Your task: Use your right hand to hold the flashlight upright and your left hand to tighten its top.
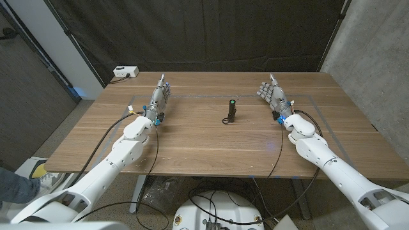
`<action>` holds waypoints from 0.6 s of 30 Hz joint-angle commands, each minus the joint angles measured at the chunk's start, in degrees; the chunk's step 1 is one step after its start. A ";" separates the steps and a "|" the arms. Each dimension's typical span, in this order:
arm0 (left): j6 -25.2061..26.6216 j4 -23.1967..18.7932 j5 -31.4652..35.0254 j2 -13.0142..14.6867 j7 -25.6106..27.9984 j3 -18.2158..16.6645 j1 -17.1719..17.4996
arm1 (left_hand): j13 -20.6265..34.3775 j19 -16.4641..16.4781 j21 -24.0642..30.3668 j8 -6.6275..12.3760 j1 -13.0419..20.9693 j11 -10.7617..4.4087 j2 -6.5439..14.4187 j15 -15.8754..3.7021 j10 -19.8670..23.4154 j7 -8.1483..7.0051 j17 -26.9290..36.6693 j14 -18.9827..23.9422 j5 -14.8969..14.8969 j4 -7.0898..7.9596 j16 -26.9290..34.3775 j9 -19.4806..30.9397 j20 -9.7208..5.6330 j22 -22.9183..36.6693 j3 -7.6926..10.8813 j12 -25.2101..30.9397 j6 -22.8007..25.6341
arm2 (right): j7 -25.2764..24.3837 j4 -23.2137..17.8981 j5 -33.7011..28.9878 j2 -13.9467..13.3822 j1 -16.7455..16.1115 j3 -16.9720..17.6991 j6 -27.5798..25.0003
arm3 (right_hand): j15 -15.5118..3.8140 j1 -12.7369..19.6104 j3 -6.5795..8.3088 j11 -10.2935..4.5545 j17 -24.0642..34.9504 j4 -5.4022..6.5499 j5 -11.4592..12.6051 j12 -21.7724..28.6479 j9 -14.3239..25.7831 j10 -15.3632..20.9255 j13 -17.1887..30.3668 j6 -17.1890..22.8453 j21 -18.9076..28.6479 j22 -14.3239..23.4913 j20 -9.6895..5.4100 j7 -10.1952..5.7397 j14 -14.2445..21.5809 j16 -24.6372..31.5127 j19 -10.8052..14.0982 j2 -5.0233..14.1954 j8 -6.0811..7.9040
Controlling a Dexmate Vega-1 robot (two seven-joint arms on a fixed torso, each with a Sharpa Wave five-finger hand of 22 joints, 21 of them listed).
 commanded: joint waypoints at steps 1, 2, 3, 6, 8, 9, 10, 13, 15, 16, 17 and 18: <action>0.27 -3.63 1.68 1.82 1.25 0.15 1.69 | 0.14 -1.73 0.22 0.15 0.76 0.04 0.20 0.24 -0.83 0.18 0.22 -3.17 0.34 0.23 0.23 0.13 0.20 0.16 -0.02 0.20 -2.98 | -2.80 -0.18 -2.96 0.68 -0.91 -0.72 2.48 | -0.54 2.45 1.16 -1.09 0.04 -1.12 -0.03 1.30 0.31 3.62 0.06 3.01 1.04 0.31 -0.50 0.03 2.39 0.66 2.37 0.90 1.16; 0.38 -4.28 1.83 2.09 1.49 0.10 2.00 | 0.14 -1.73 0.22 0.15 0.81 0.00 0.20 0.25 -0.82 0.17 0.22 -3.16 0.34 0.21 0.23 0.13 0.21 0.16 -0.02 0.21 -2.98 | -2.80 0.05 -3.25 0.79 -0.95 -0.79 3.03 | -0.82 2.84 1.31 -1.41 0.02 -1.36 -0.12 1.49 0.31 4.31 0.06 3.44 1.17 0.31 -0.59 -0.13 3.09 0.80 2.84 1.04 1.22; 0.47 -4.90 2.10 2.35 1.83 0.07 2.29 | 0.14 -1.75 0.21 0.15 0.85 -0.02 0.21 0.26 -0.83 0.17 0.22 -3.15 0.35 0.19 0.23 0.13 0.25 0.16 -0.01 0.20 -2.99 | -2.48 0.47 -3.57 0.87 -0.90 -0.94 3.75 | -1.01 3.13 1.44 -1.55 0.02 -1.54 -0.17 1.53 0.31 4.56 0.06 3.96 1.20 0.31 -0.72 -0.38 3.34 0.80 3.03 1.16 1.35; 0.95 -6.56 2.92 3.33 2.29 0.11 2.79 | 0.14 -1.77 0.21 0.15 1.03 0.00 0.24 0.24 -0.76 0.16 0.22 -3.14 0.36 0.10 0.21 0.13 0.29 0.16 0.00 0.22 -2.99 | -2.55 1.51 -4.74 1.30 -0.83 -1.24 5.77 | -1.49 4.28 1.89 -1.83 -0.01 -2.27 -0.44 1.84 0.38 6.04 0.05 6.15 1.33 0.31 -1.06 -1.40 4.14 0.68 3.86 1.53 1.88; 0.80 -7.37 3.58 3.94 2.26 0.15 2.93 | 0.15 -1.75 0.22 0.16 1.23 -0.13 0.26 0.28 -0.54 0.11 0.21 -2.88 0.36 -0.01 0.30 0.13 0.34 0.15 0.01 0.31 -2.96 | -2.89 1.95 -5.58 1.55 -0.93 -1.35 7.12 | -1.82 5.15 2.28 -2.35 -0.03 -2.81 -0.60 2.18 0.47 7.43 0.05 8.18 1.42 0.31 -1.22 -1.92 4.83 0.65 4.48 1.90 2.42; 0.54 -7.59 3.98 4.22 2.13 0.18 2.91 | 0.15 -1.64 0.27 0.20 1.35 -0.22 0.27 0.25 -0.44 0.09 0.21 -2.66 0.37 -0.07 0.37 0.13 0.42 0.14 0.02 0.34 -2.85 | -2.84 2.54 -6.42 1.61 -0.88 -1.51 8.47 | -2.07 5.70 2.52 -2.57 -0.05 -3.14 -0.68 2.31 0.53 8.03 0.05 8.68 1.57 0.31 -1.26 -2.19 5.36 0.69 5.08 2.09 2.49; 0.17 -7.70 4.40 4.41 2.10 0.18 2.90 | 0.16 -1.14 0.47 0.34 1.76 -0.24 0.29 0.25 0.33 0.07 0.19 -1.93 0.38 -0.28 0.57 0.13 0.52 0.13 0.02 0.61 -2.46 | -3.55 2.35 -6.78 1.77 -1.14 -1.41 8.92 | -2.30 6.27 2.76 -2.79 -0.06 -3.49 -0.74 2.36 0.62 8.47 0.05 9.73 1.63 0.31 -1.37 -2.82 5.82 0.70 5.48 2.27 2.78; -0.95 -7.89 5.04 4.29 2.98 -0.22 3.18 | 0.16 0.44 1.00 1.13 2.74 -0.48 0.28 -0.14 2.23 -0.25 0.16 -0.34 0.40 -0.79 0.89 0.13 0.76 0.10 -0.04 1.20 -0.08 | -5.18 2.63 -10.10 1.45 -1.40 -1.72 11.75 | -3.06 7.29 3.16 -3.38 -0.08 -4.16 -0.84 2.66 0.76 9.82 0.05 10.64 1.90 0.31 -1.73 -3.09 7.26 0.91 6.65 2.48 2.91; -1.64 -8.04 4.91 4.22 3.09 -0.57 3.46 | 0.15 2.31 1.55 1.41 3.49 -0.53 0.25 -0.41 3.93 -0.45 0.14 1.76 0.38 -1.15 1.30 0.11 0.95 0.07 -0.17 1.62 1.31 | -5.60 2.60 -11.39 1.23 -1.63 -1.79 13.20 | -3.15 8.06 3.47 -4.03 -0.10 -4.63 -0.88 2.63 0.76 10.16 0.05 9.44 1.89 0.31 -1.82 -3.12 7.59 0.78 6.96 2.66 2.24; -2.02 -8.15 4.84 4.10 3.29 -0.76 3.67 | 0.15 2.84 1.69 1.53 3.67 -0.54 0.25 -0.47 4.36 -0.48 0.14 2.09 0.37 -1.24 1.31 0.11 0.93 0.06 -0.21 1.71 1.83 | -6.04 2.57 -12.24 1.12 -1.81 -1.80 14.06 | -3.23 8.21 3.54 -4.11 -0.10 -4.72 -0.88 2.58 0.76 10.10 0.04 9.30 1.89 0.31 -1.85 -3.11 7.57 0.73 7.00 2.72 2.15; -2.37 -8.23 4.78 4.07 3.28 -0.90 3.85 | 0.14 3.42 1.83 1.64 3.88 -0.62 0.21 -0.55 4.88 -0.47 0.13 2.72 0.36 -1.35 1.41 0.11 0.98 0.05 -0.28 1.82 2.39 | -6.72 2.54 -13.36 0.96 -1.99 -1.79 14.91 | -3.26 8.34 3.61 -4.15 -0.10 -4.79 -0.89 2.52 0.76 10.03 0.04 9.07 1.86 0.31 -1.91 -3.08 7.56 0.69 6.99 2.77 2.02; -2.48 -8.41 4.63 4.13 3.18 -1.02 4.00 | 0.14 3.86 1.94 1.67 4.01 -0.67 0.18 -0.53 5.26 -0.43 0.13 3.13 0.35 -1.41 1.47 0.10 1.05 0.05 -0.33 1.90 2.64 | -7.37 2.56 -14.40 0.80 -2.15 -1.77 15.68 | -3.39 8.54 3.70 -4.28 -0.10 -4.91 -0.89 2.44 0.76 9.92 0.04 8.90 1.84 0.31 -1.92 -3.10 7.49 0.61 7.01 2.84 1.91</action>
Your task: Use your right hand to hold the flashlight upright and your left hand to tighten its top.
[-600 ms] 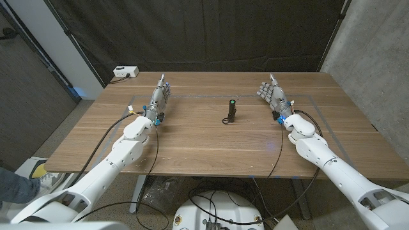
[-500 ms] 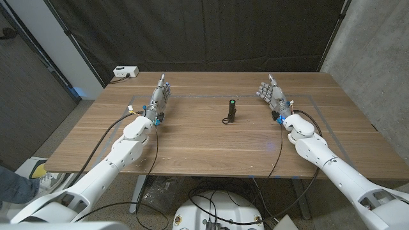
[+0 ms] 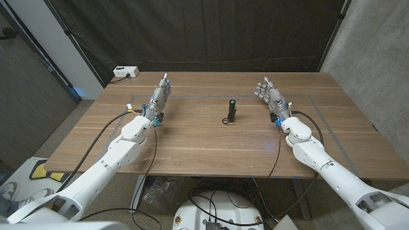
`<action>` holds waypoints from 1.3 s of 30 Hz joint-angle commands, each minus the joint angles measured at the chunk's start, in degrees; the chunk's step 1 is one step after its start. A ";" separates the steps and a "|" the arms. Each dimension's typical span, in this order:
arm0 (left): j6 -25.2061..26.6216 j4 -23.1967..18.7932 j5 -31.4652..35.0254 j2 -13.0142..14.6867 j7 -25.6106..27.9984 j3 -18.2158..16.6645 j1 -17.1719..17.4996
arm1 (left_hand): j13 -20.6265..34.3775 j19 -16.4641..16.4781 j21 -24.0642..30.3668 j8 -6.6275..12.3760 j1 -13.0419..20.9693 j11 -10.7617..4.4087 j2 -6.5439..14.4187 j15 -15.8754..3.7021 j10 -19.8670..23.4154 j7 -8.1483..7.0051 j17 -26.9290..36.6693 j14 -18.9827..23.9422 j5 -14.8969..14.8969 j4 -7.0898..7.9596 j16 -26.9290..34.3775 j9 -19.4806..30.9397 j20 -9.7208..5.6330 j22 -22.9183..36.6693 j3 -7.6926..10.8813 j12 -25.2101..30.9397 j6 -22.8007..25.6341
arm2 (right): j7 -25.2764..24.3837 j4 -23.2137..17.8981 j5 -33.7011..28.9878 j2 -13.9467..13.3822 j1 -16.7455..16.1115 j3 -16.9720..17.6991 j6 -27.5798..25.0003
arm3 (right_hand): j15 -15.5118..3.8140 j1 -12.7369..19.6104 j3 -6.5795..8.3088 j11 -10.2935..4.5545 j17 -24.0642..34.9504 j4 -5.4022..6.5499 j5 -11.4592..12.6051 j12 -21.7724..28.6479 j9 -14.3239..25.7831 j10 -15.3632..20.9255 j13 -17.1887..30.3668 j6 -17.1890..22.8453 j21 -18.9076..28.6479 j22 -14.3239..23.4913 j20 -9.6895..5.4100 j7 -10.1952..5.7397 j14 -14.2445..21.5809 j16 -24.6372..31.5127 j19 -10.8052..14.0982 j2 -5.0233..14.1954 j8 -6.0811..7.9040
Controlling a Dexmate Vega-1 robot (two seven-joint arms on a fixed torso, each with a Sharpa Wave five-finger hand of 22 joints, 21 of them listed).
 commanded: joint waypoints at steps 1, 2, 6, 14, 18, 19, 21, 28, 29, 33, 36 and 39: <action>-2.45 -2.76 1.25 0.96 1.23 -1.19 1.73 | 0.15 1.91 0.80 0.53 0.85 -0.01 -0.13 -0.17 1.83 -0.02 0.13 1.86 0.35 -0.62 0.59 0.10 0.21 0.05 -0.20 0.66 1.66 | -4.58 1.15 -9.03 -0.49 -1.31 -0.48 9.06 | -0.23 1.04 0.38 -0.25 0.06 -0.62 -0.18 -0.02 0.22 0.40 0.20 -0.87 0.18 0.32 -0.04 0.00 0.57 0.13 0.63 0.10 -0.43; -2.36 -3.07 1.47 1.05 1.56 -1.24 1.86 | 0.15 2.04 0.83 0.53 0.90 0.08 -0.14 -0.15 2.01 -0.03 0.13 1.96 0.34 -0.65 0.59 0.10 0.23 0.05 -0.22 0.70 1.73 | -4.92 1.12 -9.49 -0.65 -1.50 -0.37 9.48 | -0.25 1.21 0.46 -0.34 0.06 -0.71 -0.18 -0.05 0.22 0.40 0.20 -0.91 0.17 0.32 -0.07 -0.08 0.57 0.10 0.66 0.17 -0.48; -1.58 -4.38 2.82 1.40 3.27 -1.23 2.16 | 0.14 3.37 1.05 0.76 1.39 0.06 -0.27 -0.16 3.60 0.05 0.12 3.48 0.30 -0.89 0.72 0.07 0.44 0.02 -0.46 1.00 3.25 | -4.24 1.35 -9.38 -1.50 -2.08 0.05 10.39 | -0.50 1.87 0.79 -0.70 0.05 -1.06 -0.15 -0.19 0.21 0.32 0.19 -0.87 0.08 0.32 -0.12 -0.47 0.40 -0.08 0.66 0.45 -0.57; -0.60 -6.01 4.96 0.37 5.70 -0.23 1.87 | 0.13 3.71 0.99 0.84 1.66 0.08 -0.33 -0.08 4.09 -0.04 0.12 4.06 0.28 -1.01 0.67 0.06 0.42 0.00 -0.60 0.98 4.04 | -6.90 -1.10 -15.15 -5.62 -3.93 0.70 9.91 | -1.23 4.80 2.00 -2.76 0.01 -2.64 -0.06 -0.74 0.07 0.07 0.09 -1.37 -0.33 0.29 -0.22 -1.80 0.30 -0.39 0.40 1.02 -1.18; -0.37 -6.11 5.84 -0.35 6.33 0.40 1.26 | 0.13 3.01 0.61 0.78 1.78 -0.01 -0.34 -0.10 4.13 -0.05 0.13 4.10 0.26 -1.06 0.53 0.05 0.42 0.00 -0.69 0.86 4.26 | -7.42 0.05 -16.91 -6.12 -3.82 0.90 12.19 | -2.67 7.92 2.90 -2.23 -0.04 -3.98 -0.07 -0.61 -0.03 1.78 0.01 0.12 0.08 0.29 -1.76 -1.30 2.15 -0.03 2.30 0.63 -1.04; -0.26 -6.05 5.94 -0.52 6.35 0.55 1.05 | 0.13 2.95 0.57 0.77 1.80 0.00 -0.34 -0.13 4.16 0.00 0.13 4.12 0.25 -1.07 0.51 0.05 0.30 0.01 -0.71 0.85 4.30 | -7.75 0.89 -17.50 -5.89 -3.63 0.92 13.42 | -3.04 8.85 3.02 -2.14 -0.01 -4.11 -0.14 -0.51 -0.06 2.73 -0.02 0.82 0.45 0.30 -2.36 -1.01 3.86 0.36 3.68 0.18 -1.02; 0.03 -5.96 6.12 -0.73 6.26 0.85 0.67 | 0.13 2.97 0.50 0.73 1.90 0.16 -0.33 -0.08 4.18 0.78 0.13 4.14 0.23 -1.10 0.39 0.05 0.00 0.01 -0.78 0.75 4.50 | -8.34 2.71 -19.39 -5.70 -3.06 0.76 15.98 | -3.47 10.58 3.26 -2.40 -0.08 -4.24 -0.14 -0.19 -0.06 4.84 -0.05 2.75 1.22 0.33 -3.18 -0.58 5.92 0.48 6.49 -0.54 -0.73; 0.37 -6.73 6.97 -0.76 6.78 1.12 0.40 | 0.13 2.82 0.34 0.59 2.02 0.30 -0.31 -0.08 4.29 0.99 0.14 4.19 0.20 -1.13 0.25 0.04 -0.21 0.01 -0.88 0.65 4.57 | -16.99 5.69 -32.55 -5.67 -1.90 0.79 21.13 | -3.91 11.85 3.53 -2.60 -0.09 -4.23 -0.06 -0.02 -0.05 6.32 -0.07 3.97 1.40 0.33 -3.52 -1.17 7.40 0.50 7.65 -0.84 -0.63; 0.31 -6.84 7.05 -0.76 6.90 1.07 0.45 | 0.13 2.82 0.33 0.59 2.03 0.30 -0.31 -0.09 4.34 0.98 0.14 4.19 0.20 -1.14 0.23 0.04 -0.20 0.01 -0.89 0.65 4.60 | -17.87 5.80 -33.96 -5.79 -1.79 0.73 21.37 | -4.02 12.05 3.55 -2.84 -0.09 -4.24 -0.03 -0.13 -0.05 6.20 -0.07 3.97 1.25 0.32 -3.48 -1.25 7.17 0.32 7.40 -0.95 -0.69; 0.16 -7.41 7.19 -0.55 7.17 0.78 0.73 | 0.13 2.83 0.29 0.55 2.08 0.17 -0.30 -0.10 4.42 0.92 0.14 4.25 0.19 -1.15 0.19 0.04 -0.17 0.02 -0.93 0.63 4.68 | -20.01 5.44 -38.08 -6.50 -1.50 0.26 20.78 | -3.90 12.66 3.65 -3.16 -0.11 -4.27 0.06 -0.31 -0.05 6.21 -0.07 4.15 0.81 0.31 -3.14 -1.83 6.66 -0.08 6.67 -1.19 -0.79; 0.13 -7.78 7.37 -0.30 7.21 0.63 0.84 | 0.13 2.85 0.27 0.53 2.12 0.14 -0.29 -0.13 4.42 0.86 0.15 4.26 0.18 -1.16 0.15 0.04 -0.12 0.02 -0.96 0.58 4.75 | -21.41 5.49 -40.72 -6.92 -1.04 -0.32 20.36 | -4.26 13.27 3.73 -3.31 -0.13 -4.33 0.15 -0.42 -0.04 6.34 -0.08 4.25 0.40 0.29 -2.80 -2.15 6.26 -0.36 5.93 -1.42 -0.89; 0.14 -8.00 7.39 -0.17 7.21 0.51 0.93 | 0.13 2.88 0.25 0.49 2.17 0.10 -0.28 -0.13 4.52 0.82 0.15 4.36 0.17 -1.17 0.14 0.04 -0.09 0.02 -0.99 0.56 4.80 | -22.96 5.33 -43.38 -7.33 -0.57 -0.95 19.51 | -4.54 14.22 3.90 -3.94 -0.16 -4.44 0.32 -0.48 -0.03 6.73 -0.09 4.32 0.04 0.27 -2.75 -3.10 5.95 -0.57 5.40 -1.68 -1.04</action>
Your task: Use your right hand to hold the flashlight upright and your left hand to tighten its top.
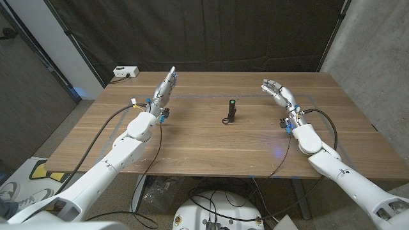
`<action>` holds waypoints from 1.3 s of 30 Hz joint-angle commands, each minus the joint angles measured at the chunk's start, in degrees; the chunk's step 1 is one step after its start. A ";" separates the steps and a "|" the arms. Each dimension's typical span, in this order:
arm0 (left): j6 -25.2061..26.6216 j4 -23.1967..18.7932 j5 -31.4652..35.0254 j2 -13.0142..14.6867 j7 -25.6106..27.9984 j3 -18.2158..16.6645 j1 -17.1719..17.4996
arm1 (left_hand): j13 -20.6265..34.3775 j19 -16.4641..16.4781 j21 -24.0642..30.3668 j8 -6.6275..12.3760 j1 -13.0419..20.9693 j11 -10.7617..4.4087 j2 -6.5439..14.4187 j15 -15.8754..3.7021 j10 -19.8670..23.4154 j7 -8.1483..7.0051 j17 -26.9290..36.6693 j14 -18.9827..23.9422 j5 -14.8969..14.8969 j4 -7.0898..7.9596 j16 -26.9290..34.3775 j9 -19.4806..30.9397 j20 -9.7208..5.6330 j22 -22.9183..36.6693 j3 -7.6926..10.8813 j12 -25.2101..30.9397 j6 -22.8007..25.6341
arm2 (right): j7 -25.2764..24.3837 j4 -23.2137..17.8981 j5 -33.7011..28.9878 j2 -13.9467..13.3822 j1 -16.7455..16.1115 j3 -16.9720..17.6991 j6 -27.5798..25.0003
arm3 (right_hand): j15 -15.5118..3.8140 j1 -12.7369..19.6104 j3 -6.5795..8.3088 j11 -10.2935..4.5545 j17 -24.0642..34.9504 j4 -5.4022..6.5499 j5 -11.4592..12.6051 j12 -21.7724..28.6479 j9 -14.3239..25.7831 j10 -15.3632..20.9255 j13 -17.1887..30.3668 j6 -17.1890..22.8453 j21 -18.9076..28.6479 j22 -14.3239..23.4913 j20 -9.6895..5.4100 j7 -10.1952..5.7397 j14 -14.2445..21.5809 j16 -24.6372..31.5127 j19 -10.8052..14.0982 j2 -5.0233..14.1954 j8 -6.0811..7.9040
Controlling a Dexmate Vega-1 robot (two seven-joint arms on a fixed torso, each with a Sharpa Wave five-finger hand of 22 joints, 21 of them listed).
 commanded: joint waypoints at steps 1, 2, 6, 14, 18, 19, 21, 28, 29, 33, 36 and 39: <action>0.15 -1.24 0.77 0.33 0.58 -0.25 0.21 | 0.14 -0.35 -0.15 0.19 0.12 -0.08 0.36 -0.07 0.48 0.26 0.17 0.43 0.17 -0.02 -0.24 0.20 -0.07 0.17 -0.30 -0.23 0.25 | -7.36 0.89 -12.43 -1.44 1.61 -1.71 0.36 | -0.47 1.68 0.60 -0.93 0.09 -0.04 0.53 -0.27 0.14 0.46 0.18 0.08 -0.54 0.16 -2.53 -1.53 -0.42 -0.31 -0.64 -0.31 -0.11; 0.08 -1.23 0.78 0.32 0.59 -0.28 0.24 | 0.14 -0.39 -0.17 0.19 0.13 -0.08 0.37 -0.05 0.50 0.25 0.17 0.44 0.16 -0.02 -0.25 0.20 -0.04 0.17 -0.31 -0.23 0.26 | -7.65 1.18 -12.79 -1.41 1.90 -1.99 0.31 | -1.16 2.44 0.71 -1.43 0.07 -0.12 0.67 -0.35 0.15 0.67 0.17 0.22 -0.44 0.14 -2.77 -1.85 0.06 -0.18 -0.08 -0.59 -0.18; 0.18 -1.52 0.76 0.47 0.53 -0.33 0.45 | 0.14 -0.38 -0.21 0.17 0.18 -0.22 0.39 -0.08 0.51 0.14 0.17 0.49 0.15 -0.03 -0.29 0.20 0.07 0.17 -0.35 -0.29 0.41 | -7.79 3.06 -13.88 -1.41 3.63 -3.56 0.20 | -2.22 5.29 1.20 -2.61 0.04 -0.24 1.14 -0.22 0.18 2.48 0.13 1.66 0.03 0.13 -4.18 -2.83 1.88 0.15 2.19 -1.30 -0.05; 0.30 -2.70 0.90 0.77 1.32 -0.73 1.52 | 0.14 -0.44 -0.30 0.07 0.27 -0.24 0.45 -0.15 0.63 0.04 0.17 0.53 0.13 -0.04 -0.39 0.20 0.14 0.17 -0.42 -0.37 0.49 | -8.67 5.46 -16.44 -1.64 6.42 -6.66 -1.61 | -2.97 9.15 2.17 -3.21 0.04 -0.43 1.67 -0.24 0.19 4.02 0.09 3.19 0.15 0.11 -4.87 -3.34 3.36 0.18 3.67 -1.23 0.06; 0.40 -3.48 1.00 1.00 1.93 -1.09 2.21 | 0.14 -0.42 -0.34 0.03 0.32 -0.20 0.49 -0.13 0.68 -0.12 0.18 0.59 0.11 -0.05 -0.42 0.20 0.16 0.18 -0.45 -0.41 0.56 | -11.53 4.15 -19.78 -2.44 6.47 -7.64 -3.76 | -2.83 10.33 1.69 -3.37 0.08 0.12 1.90 -0.90 0.20 3.72 0.10 3.28 -1.35 0.11 -3.21 -3.61 1.36 -0.74 0.73 -2.85 -0.34; 0.40 -3.64 1.00 1.05 2.01 -1.16 2.37 | 0.15 -0.42 -0.35 0.04 0.34 -0.27 0.51 -0.14 0.71 -0.08 0.18 0.59 0.10 -0.05 -0.44 0.20 0.15 0.18 -0.47 -0.42 0.65 | -11.79 3.94 -20.20 -2.72 6.54 -7.92 -4.02 | -2.74 10.21 1.40 -3.63 0.15 0.47 2.00 -1.20 0.21 3.41 0.10 3.48 -2.04 0.11 -2.73 -3.88 0.37 -0.94 -0.90 -3.27 -0.39; 0.44 -3.92 1.06 1.11 2.25 -1.28 2.65 | 0.15 -0.46 -0.39 0.05 0.37 -0.35 0.54 -0.15 0.71 -0.03 0.18 0.61 0.10 -0.05 -0.46 0.20 0.24 0.18 -0.49 -0.46 0.77 | -11.17 3.93 -20.11 -3.15 6.98 -8.58 -4.29 | -2.42 10.14 1.16 -4.07 0.16 0.71 2.14 -1.44 0.23 3.18 0.11 3.57 -2.33 0.13 -2.67 -4.16 -0.69 -1.13 -1.67 -3.61 -0.48; 1.21 -4.62 0.65 1.13 2.63 -1.44 3.28 | 0.15 -0.64 -0.53 -0.03 0.47 -0.37 0.64 -0.24 0.88 -0.14 0.19 0.78 0.06 -0.05 -0.50 0.20 0.48 0.19 -0.55 -0.52 0.94 | -6.30 3.65 -19.83 -4.70 8.71 -11.39 -6.47 | -0.55 9.50 0.63 -5.49 0.40 1.69 2.63 -2.46 0.30 1.33 0.18 2.08 -3.15 0.17 -1.08 -5.94 -3.63 -1.14 -4.95 -3.60 -1.34; 1.23 -4.62 0.65 1.12 2.64 -1.44 3.28 | 0.15 -0.64 -0.54 -0.03 0.48 -0.38 0.65 -0.23 0.90 -0.15 0.19 0.81 0.06 -0.05 -0.50 0.20 0.48 0.19 -0.56 -0.53 0.97 | -6.30 3.62 -19.71 -4.78 8.75 -11.52 -6.52 | -0.09 9.42 0.55 -6.04 0.43 1.78 2.72 -2.53 0.32 1.16 0.21 1.69 -3.16 0.19 -0.91 -6.74 -4.08 -1.13 -5.33 -3.62 -1.50; 1.52 -4.66 0.43 0.97 2.80 -1.46 3.41 | 0.15 -0.66 -0.57 -0.04 0.55 -0.50 0.76 -0.30 0.98 -0.16 0.19 0.87 0.04 -0.05 -0.52 0.21 0.61 0.20 -0.56 -0.56 1.12 | -4.20 3.45 -19.65 -5.44 9.27 -12.81 -6.83 | 0.51 9.29 0.40 -8.05 0.49 1.96 2.94 -2.58 0.37 1.04 0.27 1.72 -3.03 0.20 -0.47 -8.07 -4.51 -0.89 -5.85 -3.67 -1.45; 1.04 -4.23 0.39 0.79 2.47 -1.35 3.28 | 0.15 -0.63 -0.58 -0.08 0.61 -0.51 0.85 -0.33 1.04 -0.16 0.19 0.86 0.02 -0.05 -0.56 0.21 0.55 0.20 -0.56 -0.59 1.15 | -3.76 2.97 -19.92 -5.84 9.27 -13.36 -7.08 | 0.62 9.31 0.34 -8.83 0.49 1.98 3.05 -2.56 0.39 1.07 0.28 1.82 -2.93 0.21 -0.40 -8.59 -4.55 -0.78 -5.92 -3.72 -1.41; 0.39 -3.73 0.49 0.66 1.99 -1.21 3.03 | 0.15 -0.64 -0.60 -0.11 0.66 -0.59 0.92 -0.34 1.00 -0.16 0.19 0.80 0.01 -0.05 -0.62 0.21 0.55 0.20 -0.55 -0.64 1.18 | -3.68 2.05 -20.03 -6.38 8.80 -13.57 -7.33 | 0.70 9.31 0.29 -8.98 0.49 1.99 3.09 -2.51 0.40 1.21 0.29 1.88 -2.89 0.21 -0.32 -8.76 -4.52 -0.74 -5.95 -3.79 -1.39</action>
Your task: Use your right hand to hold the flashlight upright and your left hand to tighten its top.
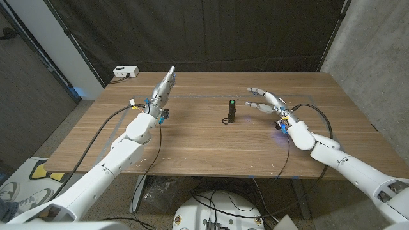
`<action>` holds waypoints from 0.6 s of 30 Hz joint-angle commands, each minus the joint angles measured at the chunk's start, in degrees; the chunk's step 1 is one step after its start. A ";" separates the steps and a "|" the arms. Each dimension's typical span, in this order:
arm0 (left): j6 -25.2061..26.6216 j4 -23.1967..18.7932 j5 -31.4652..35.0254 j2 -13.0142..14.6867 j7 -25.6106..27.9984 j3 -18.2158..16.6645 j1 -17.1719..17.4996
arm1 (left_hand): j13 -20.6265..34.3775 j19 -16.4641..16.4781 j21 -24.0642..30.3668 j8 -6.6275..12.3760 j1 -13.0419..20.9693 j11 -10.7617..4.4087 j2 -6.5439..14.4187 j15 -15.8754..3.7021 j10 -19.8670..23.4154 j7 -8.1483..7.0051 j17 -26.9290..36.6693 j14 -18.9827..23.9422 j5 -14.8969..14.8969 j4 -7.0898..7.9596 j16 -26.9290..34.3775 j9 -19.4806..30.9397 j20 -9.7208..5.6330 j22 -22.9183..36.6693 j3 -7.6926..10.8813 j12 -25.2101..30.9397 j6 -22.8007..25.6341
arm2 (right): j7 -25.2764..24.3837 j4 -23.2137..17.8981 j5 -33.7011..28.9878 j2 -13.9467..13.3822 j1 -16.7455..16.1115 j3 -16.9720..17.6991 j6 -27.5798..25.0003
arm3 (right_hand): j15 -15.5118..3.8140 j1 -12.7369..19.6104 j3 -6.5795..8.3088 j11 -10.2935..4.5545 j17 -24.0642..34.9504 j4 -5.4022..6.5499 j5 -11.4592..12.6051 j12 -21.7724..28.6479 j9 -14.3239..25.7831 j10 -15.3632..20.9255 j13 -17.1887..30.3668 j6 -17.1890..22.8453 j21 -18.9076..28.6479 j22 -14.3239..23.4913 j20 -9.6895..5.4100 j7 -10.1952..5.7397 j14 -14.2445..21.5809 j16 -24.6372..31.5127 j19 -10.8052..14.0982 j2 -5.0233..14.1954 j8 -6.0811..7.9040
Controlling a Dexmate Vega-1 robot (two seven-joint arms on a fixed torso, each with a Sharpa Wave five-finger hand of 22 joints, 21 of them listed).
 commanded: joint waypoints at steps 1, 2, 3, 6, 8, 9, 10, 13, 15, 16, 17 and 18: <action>-0.52 0.63 -0.45 -0.33 -0.31 0.09 -0.01 | 0.16 -0.32 -0.16 -0.12 0.00 -0.02 0.41 -0.04 0.43 -0.08 0.20 -0.13 0.01 0.26 -0.14 0.20 0.23 0.19 -0.23 -0.36 0.45 | 2.45 -2.46 -0.83 -3.38 1.53 -5.02 -1.78 | 0.43 -0.20 0.12 -0.65 0.06 0.39 0.32 0.05 0.25 0.31 0.12 0.23 0.22 0.20 -0.31 -0.64 -0.09 0.37 -0.28 -0.49 0.17; -0.78 0.72 -0.69 -0.29 -0.76 0.06 -0.08 | 0.16 -0.33 -0.17 -0.15 0.02 -0.06 0.43 0.01 0.42 -0.07 0.20 -0.14 0.00 0.26 -0.15 0.20 0.23 0.20 -0.23 -0.38 0.41 | 2.48 -2.85 -0.85 -3.57 1.32 -5.03 -1.89 | 0.51 -0.23 0.09 -0.67 0.06 0.41 0.33 0.06 0.25 0.32 0.12 0.23 0.23 0.20 -0.27 -0.62 -0.01 0.41 -0.31 -0.51 0.18; -0.94 0.73 -1.02 -0.15 -1.32 0.01 -0.13 | 0.16 -0.35 -0.19 -0.17 0.03 -0.03 0.45 0.00 0.37 -0.07 0.20 -0.15 0.00 0.26 -0.16 0.20 0.23 0.20 -0.23 -0.41 0.41 | 2.45 -3.46 -0.81 -3.76 0.95 -4.96 -2.17 | 0.55 -0.25 0.07 -0.66 0.07 0.42 0.35 0.06 0.25 0.32 0.12 0.24 0.23 0.20 -0.24 -0.72 -0.01 0.42 -0.35 -0.54 0.18; -0.81 0.09 -1.35 1.03 -2.39 -0.45 -0.05 | 0.17 -0.45 -0.26 -0.36 0.12 0.17 0.53 -0.11 0.20 -0.20 0.20 -0.31 -0.03 0.25 -0.28 0.20 0.22 0.20 -0.26 -0.55 0.12 | 2.14 -5.24 -1.05 -4.19 -0.07 -4.73 -3.37 | 0.56 -0.34 -0.02 -0.71 0.07 0.46 0.38 0.04 0.26 0.29 0.13 0.17 0.24 0.20 -0.15 -0.81 -0.02 0.45 -0.42 -0.63 0.15; -0.51 -0.41 -1.48 1.80 -2.58 -0.93 0.11 | 0.17 -0.56 -0.32 -0.44 0.14 0.13 0.54 -0.14 -0.07 -0.27 0.20 -0.39 -0.05 0.24 -0.32 0.20 0.22 0.20 -0.29 -0.69 0.01 | 1.85 -6.23 -1.18 -4.15 -0.62 -4.61 -4.32 | 0.55 -0.41 -0.09 -0.70 0.08 0.49 0.40 0.00 0.26 0.18 0.13 0.17 0.25 0.20 -0.09 -0.85 -0.01 0.48 -0.47 -0.70 0.15; -0.55 -0.57 -1.76 2.05 -2.83 -1.17 0.22 | 0.17 -0.60 -0.34 -0.49 0.15 0.06 0.54 -0.14 -0.14 -0.31 0.20 -0.39 -0.05 0.24 -0.33 0.20 0.25 0.20 -0.30 -0.73 -0.08 | 1.68 -6.51 -1.10 -3.97 -0.85 -4.59 -4.67 | 0.54 -0.44 -0.12 -0.70 0.08 0.50 0.41 0.01 0.26 0.21 0.13 0.17 0.25 0.20 -0.06 -0.95 0.02 0.50 -0.49 -0.73 0.15; -0.51 -0.84 -2.18 2.28 -3.12 -1.41 0.37 | 0.17 -0.66 -0.38 -0.56 0.17 0.22 0.54 -0.07 -0.19 -0.32 0.21 -0.58 -0.07 0.24 -0.42 0.21 0.24 0.21 -0.34 -0.78 -0.16 | 1.64 -6.84 -1.02 -3.83 -1.08 -4.60 -5.04 | 0.48 -0.49 -0.16 -0.71 0.08 0.53 0.42 0.02 0.27 0.25 0.13 0.17 0.28 0.20 -0.05 -0.99 0.07 0.53 -0.47 -0.77 0.15; -0.05 -2.14 -3.02 3.06 -3.42 -2.02 1.17 | 0.17 -0.74 -0.43 -0.63 0.21 -0.01 0.53 -0.08 -0.27 -0.28 0.21 -0.61 -0.10 0.23 -0.45 0.21 0.28 0.21 -0.40 -0.86 -0.23 | 1.41 -8.06 -1.43 -3.49 -1.57 -4.81 -6.06 | 0.51 -0.65 -0.29 -0.82 0.10 0.61 0.47 0.07 0.27 0.37 0.14 0.21 0.34 0.20 0.05 -1.04 0.23 0.62 -0.43 -0.88 0.17; 0.22 -2.69 -3.24 3.52 -3.43 -2.33 1.68 | 0.18 -0.76 -0.44 -0.65 0.22 0.00 0.53 -0.09 -0.25 -0.27 0.21 -0.60 -0.10 0.23 -0.45 0.21 0.27 0.21 -0.41 -0.87 -0.24 | 1.34 -8.84 -1.75 -3.49 -1.89 -5.00 -6.21 | 0.48 -0.73 -0.37 -0.88 0.11 0.65 0.49 0.05 0.28 0.31 0.14 0.26 0.38 0.20 0.05 -1.03 0.26 0.65 -0.40 -0.95 0.19; 0.11 -2.63 -3.58 3.59 -3.72 -2.44 1.86 | 0.18 -0.75 -0.44 -0.66 0.22 0.01 0.53 -0.10 -0.22 -0.27 0.21 -0.59 -0.11 0.23 -0.45 0.21 0.27 0.21 -0.43 -0.87 -0.24 | 1.56 -9.13 -1.86 -3.46 -1.99 -5.15 -6.47 | 0.44 -0.78 -0.40 -0.88 0.11 0.67 0.51 0.05 0.28 0.33 0.14 0.26 0.41 0.21 0.06 -1.08 0.32 0.68 -0.37 -0.97 0.18; -0.19 -2.44 -3.94 3.50 -3.93 -2.55 2.06 | 0.18 -0.79 -0.46 -0.67 0.23 0.00 0.53 -0.07 -0.22 -0.27 0.21 -0.60 -0.11 0.23 -0.46 0.21 0.31 0.21 -0.44 -0.87 -0.25 | 1.83 -9.32 -2.02 -3.39 -2.01 -5.34 -6.79 | 0.43 -0.82 -0.43 -0.88 0.11 0.69 0.52 0.05 0.28 0.33 0.14 0.27 0.42 0.21 0.02 -1.09 0.32 0.68 -0.35 -0.99 0.19; -0.46 -2.32 -4.23 3.46 -4.09 -2.67 2.30 | 0.18 -0.83 -0.48 -0.68 0.24 -0.06 0.53 -0.08 -0.22 -0.28 0.22 -0.60 -0.12 0.23 -0.46 0.21 0.35 0.21 -0.46 -0.89 -0.24 | 1.83 -9.45 -2.34 -3.30 -2.05 -5.52 -7.09 | 0.43 -0.89 -0.47 -0.86 0.12 0.73 0.53 0.04 0.28 0.31 0.14 0.28 0.44 0.21 0.04 -1.11 0.32 0.69 -0.33 -1.02 0.19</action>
